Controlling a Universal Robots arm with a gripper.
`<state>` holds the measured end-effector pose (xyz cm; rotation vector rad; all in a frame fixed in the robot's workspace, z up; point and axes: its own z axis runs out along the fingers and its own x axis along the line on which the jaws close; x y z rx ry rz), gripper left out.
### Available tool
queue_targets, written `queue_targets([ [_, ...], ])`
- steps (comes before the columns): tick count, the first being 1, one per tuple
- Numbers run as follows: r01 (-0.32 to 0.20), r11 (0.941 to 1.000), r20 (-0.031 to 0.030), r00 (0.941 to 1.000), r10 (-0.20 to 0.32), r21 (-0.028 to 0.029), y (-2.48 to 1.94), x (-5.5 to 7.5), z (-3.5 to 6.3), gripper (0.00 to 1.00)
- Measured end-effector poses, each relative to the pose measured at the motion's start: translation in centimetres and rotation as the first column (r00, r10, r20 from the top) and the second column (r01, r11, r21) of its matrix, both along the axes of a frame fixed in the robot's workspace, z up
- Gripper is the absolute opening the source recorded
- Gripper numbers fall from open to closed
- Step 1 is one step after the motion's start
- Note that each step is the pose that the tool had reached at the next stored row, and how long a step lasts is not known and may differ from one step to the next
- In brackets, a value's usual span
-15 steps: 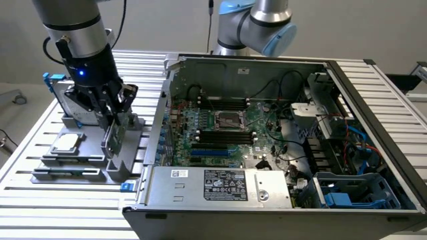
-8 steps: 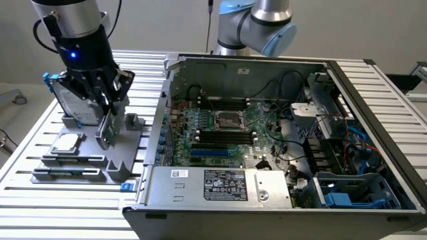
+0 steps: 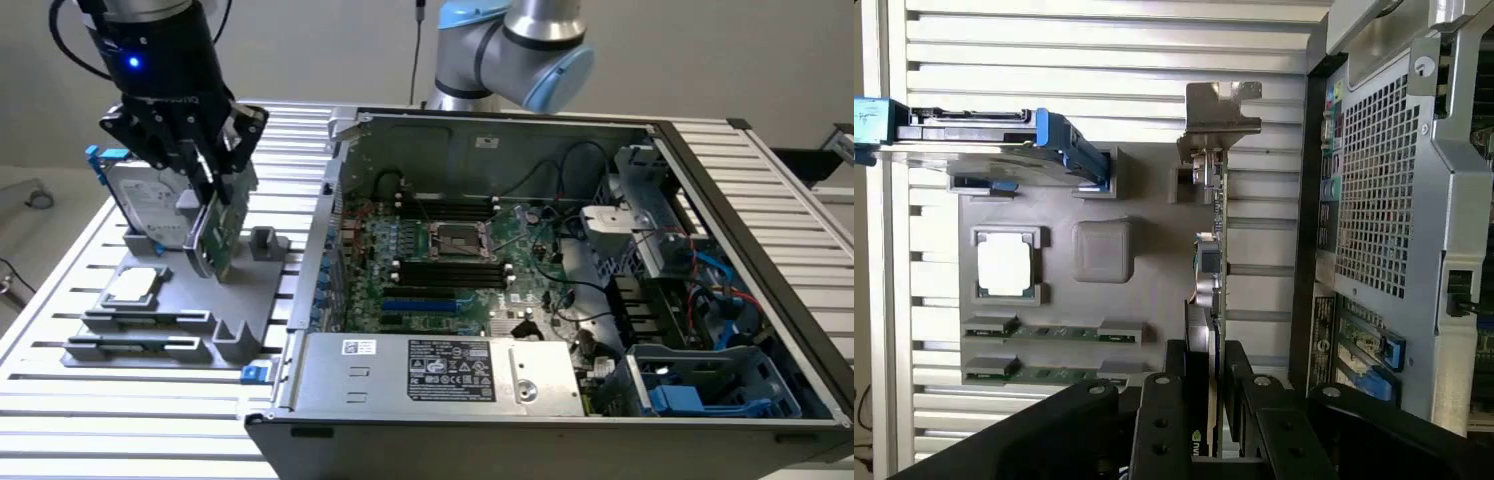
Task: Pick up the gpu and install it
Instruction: 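Pick up the gpu and move the gpu toward the slot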
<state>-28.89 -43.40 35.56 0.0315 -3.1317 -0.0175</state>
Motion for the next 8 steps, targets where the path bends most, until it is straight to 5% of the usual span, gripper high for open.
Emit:
queue_targets([
  [8,0.0,1.0,-0.0029,1.0,0.0,0.0,0.0,3.2,3.64,0.27],
])
